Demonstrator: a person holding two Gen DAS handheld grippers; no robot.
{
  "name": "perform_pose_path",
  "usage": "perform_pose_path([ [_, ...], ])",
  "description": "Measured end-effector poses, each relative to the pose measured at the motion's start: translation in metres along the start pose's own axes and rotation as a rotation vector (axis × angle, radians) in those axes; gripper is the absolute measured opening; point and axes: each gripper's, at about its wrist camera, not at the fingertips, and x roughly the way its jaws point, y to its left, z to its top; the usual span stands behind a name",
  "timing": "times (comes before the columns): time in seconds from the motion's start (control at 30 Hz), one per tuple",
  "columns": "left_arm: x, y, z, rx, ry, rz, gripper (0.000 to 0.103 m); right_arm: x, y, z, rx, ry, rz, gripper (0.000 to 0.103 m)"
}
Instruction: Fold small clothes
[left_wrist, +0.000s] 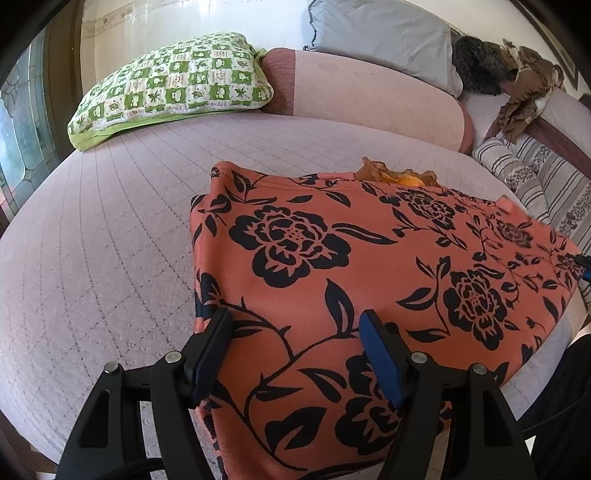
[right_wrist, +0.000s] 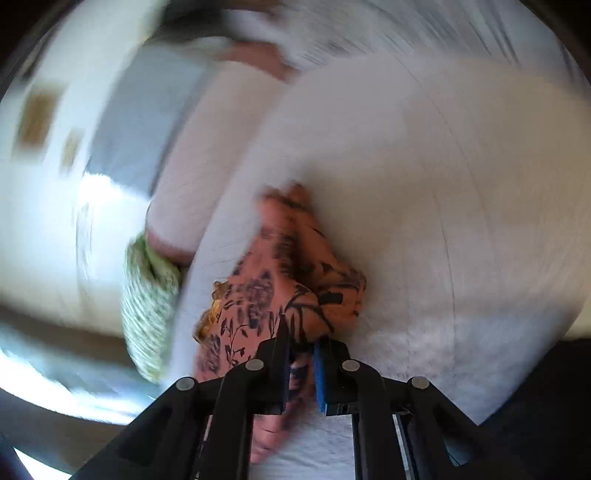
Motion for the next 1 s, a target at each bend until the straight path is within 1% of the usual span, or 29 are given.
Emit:
perform_pose_path([
  [0.03, 0.001, -0.002, 0.0, 0.001, 0.001, 0.001, 0.074, 0.009, -0.005, 0.0, -0.007, 0.025, -0.054, 0.012],
  [0.07, 0.001, -0.003, 0.0, 0.0, 0.002, 0.003, 0.076, 0.019, -0.016, -0.001, 0.013, 0.061, -0.096, 0.014],
  [0.1, 0.001, -0.004, 0.0, 0.001, 0.003, 0.006, 0.076, 0.031, -0.032, -0.003, 0.06, 0.121, -0.117, 0.02],
  [0.13, 0.001, -0.005, 0.0, 0.005, 0.002, 0.007, 0.076, 0.037, -0.047, -0.007, 0.131, 0.16, -0.103, 0.026],
  [0.17, 0.0, -0.004, -0.001, 0.011, 0.0, 0.004, 0.076, 0.032, -0.054, -0.009, 0.163, 0.137, -0.063, 0.034],
  [0.2, 0.0, -0.004, -0.001, 0.014, -0.001, 0.002, 0.076, 0.024, -0.051, -0.008, 0.141, 0.106, -0.077, 0.052],
  [0.23, 0.001, -0.004, -0.001, 0.014, -0.001, 0.004, 0.076, 0.018, -0.047, -0.006, 0.118, 0.077, -0.092, 0.059],
  [0.3, 0.002, -0.005, 0.0, 0.013, 0.001, 0.007, 0.077, -0.005, -0.035, 0.0, 0.055, -0.012, -0.103, 0.061],
  [0.37, 0.003, -0.005, 0.0, 0.013, 0.001, 0.009, 0.078, -0.014, -0.018, 0.007, -0.01, -0.037, -0.082, 0.061],
  [0.43, 0.001, -0.003, 0.001, 0.005, 0.002, -0.001, 0.078, -0.012, 0.005, 0.014, -0.086, -0.002, 0.007, 0.064],
  [0.5, -0.003, 0.001, 0.004, -0.027, 0.002, -0.023, 0.078, 0.006, 0.028, 0.017, -0.178, 0.057, 0.071, 0.074],
  [0.53, -0.01, 0.006, 0.006, -0.064, -0.007, -0.041, 0.078, 0.015, 0.032, 0.018, -0.205, 0.09, 0.096, 0.076],
  [0.57, -0.022, 0.016, 0.009, -0.127, -0.034, -0.064, 0.078, 0.031, 0.035, 0.019, -0.228, 0.128, 0.106, 0.076],
  [0.6, -0.03, 0.024, 0.01, -0.174, -0.054, -0.074, 0.078, 0.051, 0.029, 0.021, -0.237, 0.147, 0.025, 0.076],
  [0.63, -0.044, 0.039, 0.01, -0.246, -0.076, -0.087, 0.078, 0.066, 0.027, 0.019, -0.223, 0.161, -0.052, 0.076],
  [0.67, -0.051, 0.049, 0.008, -0.286, -0.078, -0.085, 0.078, 0.074, 0.013, 0.019, -0.193, 0.19, -0.058, 0.076],
  [0.7, -0.058, 0.061, 0.004, -0.331, -0.066, -0.075, 0.078, 0.077, 0.008, 0.018, -0.171, 0.191, -0.018, 0.076],
  [0.73, -0.06, 0.069, -0.001, -0.36, -0.045, -0.083, 0.078, 0.074, 0.009, 0.015, -0.178, 0.17, -0.012, 0.076],
  [0.83, -0.055, 0.083, -0.015, -0.432, 0.04, -0.119, 0.078, 0.075, 0.009, 0.009, -0.227, 0.161, -0.019, 0.078],
  [0.93, -0.043, 0.075, -0.021, -0.439, 0.104, -0.149, 0.077, 0.077, 0.01, 0.007, -0.232, 0.156, -0.009, 0.08],
  [0.97, -0.04, 0.07, -0.022, -0.438, 0.117, -0.162, 0.077, 0.077, 0.009, 0.007, -0.23, 0.156, -0.006, 0.08],
  [1.0, -0.041, 0.065, -0.025, -0.437, 0.123, -0.174, 0.075, 0.077, 0.009, 0.007, -0.226, 0.157, 0.0, 0.08],
])
